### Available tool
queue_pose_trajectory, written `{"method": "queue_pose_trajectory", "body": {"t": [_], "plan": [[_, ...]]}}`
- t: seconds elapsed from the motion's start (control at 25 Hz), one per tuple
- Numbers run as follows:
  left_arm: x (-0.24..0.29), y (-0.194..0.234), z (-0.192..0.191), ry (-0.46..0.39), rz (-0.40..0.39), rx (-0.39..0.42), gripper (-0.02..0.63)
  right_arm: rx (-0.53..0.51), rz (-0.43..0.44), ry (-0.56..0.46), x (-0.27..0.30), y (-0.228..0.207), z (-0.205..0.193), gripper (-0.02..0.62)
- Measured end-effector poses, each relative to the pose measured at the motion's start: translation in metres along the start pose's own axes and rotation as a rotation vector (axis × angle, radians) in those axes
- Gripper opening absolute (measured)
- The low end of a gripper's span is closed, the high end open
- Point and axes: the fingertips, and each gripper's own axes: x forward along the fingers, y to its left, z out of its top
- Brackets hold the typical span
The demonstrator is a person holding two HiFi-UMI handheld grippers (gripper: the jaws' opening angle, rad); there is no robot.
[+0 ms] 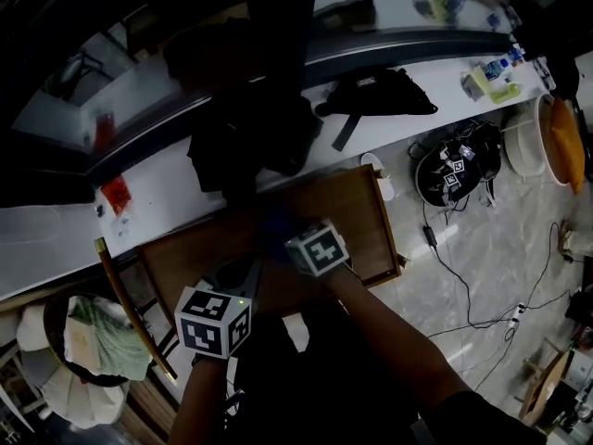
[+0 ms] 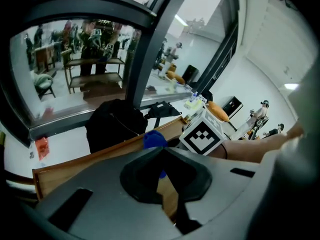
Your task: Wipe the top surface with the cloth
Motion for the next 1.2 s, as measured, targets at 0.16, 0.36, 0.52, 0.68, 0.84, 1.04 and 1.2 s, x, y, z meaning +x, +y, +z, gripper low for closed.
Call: {"method": "queue_pose_trajectory", "body": {"t": [0.16, 0.36, 0.52, 0.68, 0.84, 1.04, 1.2], "plan": [[0.017, -0.014, 0.016, -0.003, -0.012, 0.015, 0.011, 0.014, -0.022, -0.005, -0.022, -0.035, -0.003, 0.106], [0.032, -0.027, 0.032, -0.007, -0.022, 0.039, 0.011, 0.052, -0.089, -0.011, -0.051, -0.085, -0.008, 0.106], [0.042, -0.038, 0.036, -0.004, -0.036, 0.052, 0.011, 0.078, -0.150, -0.035, -0.072, -0.125, -0.014, 0.106], [0.047, -0.046, 0.035, 0.002, -0.049, 0.053, 0.011, 0.117, -0.221, -0.028, -0.090, -0.153, -0.015, 0.106], [0.045, -0.047, 0.037, -0.001, -0.051, 0.054, 0.011, 0.155, -0.270, -0.010, -0.103, -0.170, -0.017, 0.106], [0.033, -0.040, 0.036, -0.012, -0.042, 0.048, 0.011, 0.189, -0.323, -0.001, -0.114, -0.184, -0.020, 0.106], [0.010, -0.026, 0.030, -0.030, -0.019, 0.030, 0.011, 0.196, -0.397, 0.016, -0.121, -0.186, -0.024, 0.106]]}}
